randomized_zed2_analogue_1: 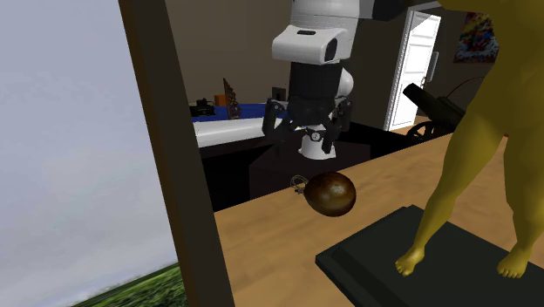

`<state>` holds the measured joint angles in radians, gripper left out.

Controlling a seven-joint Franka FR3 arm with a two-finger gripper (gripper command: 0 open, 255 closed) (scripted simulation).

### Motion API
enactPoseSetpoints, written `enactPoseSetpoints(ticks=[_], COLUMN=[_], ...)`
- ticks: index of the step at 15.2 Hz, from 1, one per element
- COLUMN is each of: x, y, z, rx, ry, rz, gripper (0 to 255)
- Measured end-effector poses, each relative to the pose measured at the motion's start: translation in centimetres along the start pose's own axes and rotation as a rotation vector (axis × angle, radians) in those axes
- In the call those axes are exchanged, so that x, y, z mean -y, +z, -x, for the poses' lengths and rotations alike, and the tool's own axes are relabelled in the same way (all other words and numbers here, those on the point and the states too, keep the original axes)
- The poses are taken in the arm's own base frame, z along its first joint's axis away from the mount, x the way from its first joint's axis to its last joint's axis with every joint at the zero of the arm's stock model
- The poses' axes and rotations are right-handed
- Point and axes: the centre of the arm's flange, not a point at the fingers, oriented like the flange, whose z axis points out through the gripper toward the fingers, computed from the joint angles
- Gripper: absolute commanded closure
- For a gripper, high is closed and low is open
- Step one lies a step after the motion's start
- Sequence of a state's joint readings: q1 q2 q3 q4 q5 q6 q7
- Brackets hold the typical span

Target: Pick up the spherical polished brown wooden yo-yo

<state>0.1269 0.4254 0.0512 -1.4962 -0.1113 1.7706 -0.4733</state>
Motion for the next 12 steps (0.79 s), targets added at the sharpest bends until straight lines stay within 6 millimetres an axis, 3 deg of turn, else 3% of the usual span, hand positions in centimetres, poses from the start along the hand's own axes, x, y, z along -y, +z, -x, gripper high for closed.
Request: enactPoseSetpoints(ticks=[3,9,10,12], x=[-0.2,-0.2,-0.2,-0.2], y=[0.9,4.1,4.3,4.5], z=[-2.0,-2.8,-2.9,-2.9], rx=[0.003,0.003,0.003,0.003], ry=[-0.027,-0.03,-0.031,-0.031], rz=[0.0,0.0,-0.001,0.0], gripper=[0,0,255,255])
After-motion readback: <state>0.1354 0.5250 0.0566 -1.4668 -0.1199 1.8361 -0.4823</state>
